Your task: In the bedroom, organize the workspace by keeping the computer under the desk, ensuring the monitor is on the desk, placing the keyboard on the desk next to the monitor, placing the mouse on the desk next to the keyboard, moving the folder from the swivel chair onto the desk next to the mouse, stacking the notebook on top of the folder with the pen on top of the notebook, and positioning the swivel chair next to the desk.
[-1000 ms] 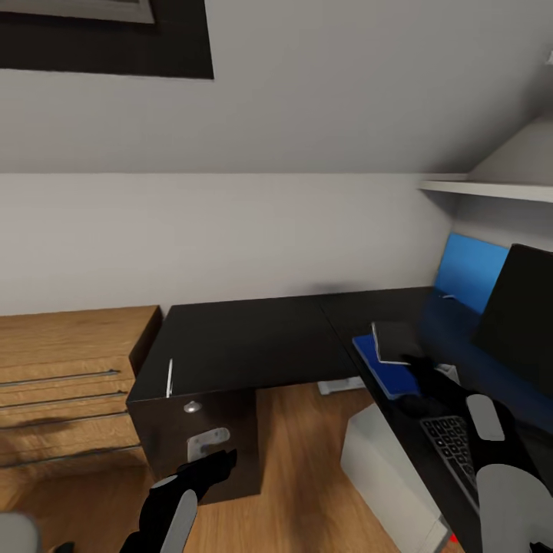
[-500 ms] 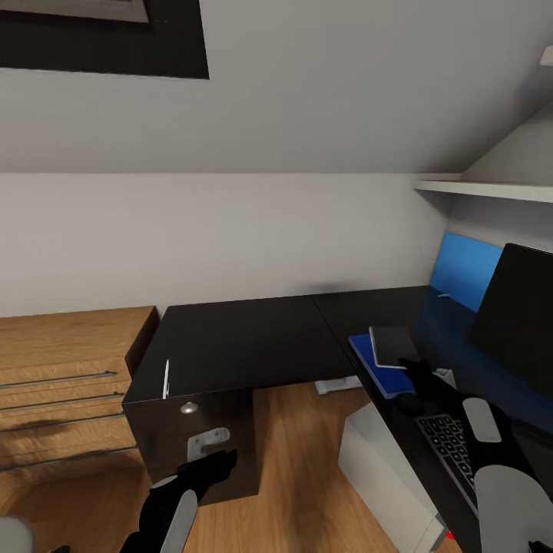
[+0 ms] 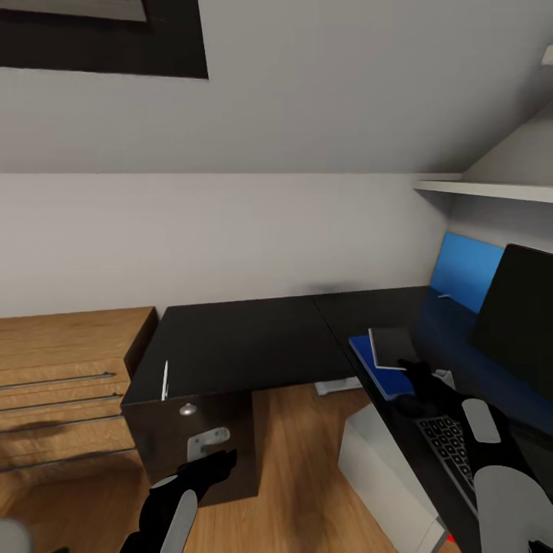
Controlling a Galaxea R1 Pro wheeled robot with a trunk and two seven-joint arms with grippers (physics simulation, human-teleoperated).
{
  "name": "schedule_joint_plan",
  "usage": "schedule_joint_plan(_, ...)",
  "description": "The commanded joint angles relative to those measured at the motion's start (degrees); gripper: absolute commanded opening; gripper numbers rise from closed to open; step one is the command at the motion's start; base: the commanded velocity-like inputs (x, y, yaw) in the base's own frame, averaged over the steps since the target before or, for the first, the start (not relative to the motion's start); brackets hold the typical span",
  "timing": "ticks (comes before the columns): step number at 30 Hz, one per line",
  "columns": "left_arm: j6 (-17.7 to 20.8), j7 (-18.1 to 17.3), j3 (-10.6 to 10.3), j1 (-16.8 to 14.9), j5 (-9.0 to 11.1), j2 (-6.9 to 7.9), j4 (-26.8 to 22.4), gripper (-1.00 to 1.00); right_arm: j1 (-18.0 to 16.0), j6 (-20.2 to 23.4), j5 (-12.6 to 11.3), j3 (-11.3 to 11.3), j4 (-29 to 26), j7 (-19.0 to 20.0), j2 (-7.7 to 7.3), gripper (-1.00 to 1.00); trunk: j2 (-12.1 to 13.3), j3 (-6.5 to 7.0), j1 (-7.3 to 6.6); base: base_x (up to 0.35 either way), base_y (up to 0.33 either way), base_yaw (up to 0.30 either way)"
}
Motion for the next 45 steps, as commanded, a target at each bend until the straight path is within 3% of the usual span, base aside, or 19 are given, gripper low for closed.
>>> schedule_joint_plan(1, 0.14, 0.53, -0.05, -0.04, 0.61, 0.0, -0.07, 1.0, -0.06, 0.34, 0.13, -0.23, 0.04, 0.24, 0.02, -1.0, -0.04, -0.06, 0.01, 0.157, -0.06, 0.0)
schedule_joint_plan(10, 0.24, 0.45, -0.05, -0.04, 0.63, 0.0, -0.02, 1.0, -0.06, -0.08, 0.26, -0.04, 0.39, -0.69, -0.06, -1.0, -0.04, -0.06, 0.01, 0.061, -0.029, 0.0)
schedule_joint_plan(20, 0.25, 0.44, -0.05, -0.04, 0.61, 0.0, -0.03, 1.0, -0.06, -1.96, 0.26, 0.21, 0.46, -8.81, 0.0, -1.0, -0.04, -0.06, 0.01, 0.001, -0.001, 0.0)
schedule_joint_plan(45, 0.23, 0.44, -0.05, -0.04, 0.67, 0.0, 0.01, 1.0, -0.06, -2.7, 0.38, 0.22, 0.45, -9.47, 0.0, -1.0, -0.04, -0.06, 0.01, 0.044, 0.0, 0.0)
